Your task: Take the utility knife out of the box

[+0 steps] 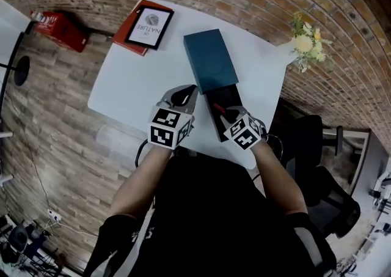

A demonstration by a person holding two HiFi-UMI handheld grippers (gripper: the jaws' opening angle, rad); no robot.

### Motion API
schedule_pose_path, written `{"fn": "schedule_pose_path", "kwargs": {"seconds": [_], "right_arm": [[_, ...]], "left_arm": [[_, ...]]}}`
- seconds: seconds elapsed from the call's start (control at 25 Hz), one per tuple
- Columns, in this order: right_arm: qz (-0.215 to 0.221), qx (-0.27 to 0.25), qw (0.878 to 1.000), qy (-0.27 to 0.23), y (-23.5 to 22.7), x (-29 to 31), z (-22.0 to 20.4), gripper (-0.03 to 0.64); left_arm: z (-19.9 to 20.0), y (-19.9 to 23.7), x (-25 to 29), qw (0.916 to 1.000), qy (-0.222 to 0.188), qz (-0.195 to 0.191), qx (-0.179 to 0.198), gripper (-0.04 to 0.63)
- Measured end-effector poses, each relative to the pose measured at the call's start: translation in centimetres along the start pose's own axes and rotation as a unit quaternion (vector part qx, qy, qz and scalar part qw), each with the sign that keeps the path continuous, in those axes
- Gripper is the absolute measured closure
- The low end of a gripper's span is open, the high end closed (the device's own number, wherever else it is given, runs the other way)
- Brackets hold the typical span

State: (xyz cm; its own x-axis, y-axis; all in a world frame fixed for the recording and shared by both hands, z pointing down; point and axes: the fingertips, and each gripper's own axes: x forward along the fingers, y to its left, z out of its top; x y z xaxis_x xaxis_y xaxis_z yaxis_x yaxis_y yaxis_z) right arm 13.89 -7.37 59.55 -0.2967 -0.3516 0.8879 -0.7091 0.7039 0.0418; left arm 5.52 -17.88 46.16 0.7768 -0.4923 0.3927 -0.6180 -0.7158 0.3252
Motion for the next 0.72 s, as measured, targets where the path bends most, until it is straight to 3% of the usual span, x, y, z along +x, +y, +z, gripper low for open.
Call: {"fn": "schedule_pose_path", "kwargs": {"seconds": [0.44, 0.72], "right_arm": [[0.003, -0.054, 0.995, 0.083, -0.9, 3.7, -2.4, 0.565], [0.009, -0.057, 0.994, 0.096, -1.2, 4.4, -2.6, 0.565]], "left_arm": [[-1.6, 0.8, 0.9, 0.9997, 0.007, 0.0, -0.024, 0.589], [-1.9, 1.4, 0.4, 0.9995, 0.006, 0.008, -0.029, 0.589]]}}
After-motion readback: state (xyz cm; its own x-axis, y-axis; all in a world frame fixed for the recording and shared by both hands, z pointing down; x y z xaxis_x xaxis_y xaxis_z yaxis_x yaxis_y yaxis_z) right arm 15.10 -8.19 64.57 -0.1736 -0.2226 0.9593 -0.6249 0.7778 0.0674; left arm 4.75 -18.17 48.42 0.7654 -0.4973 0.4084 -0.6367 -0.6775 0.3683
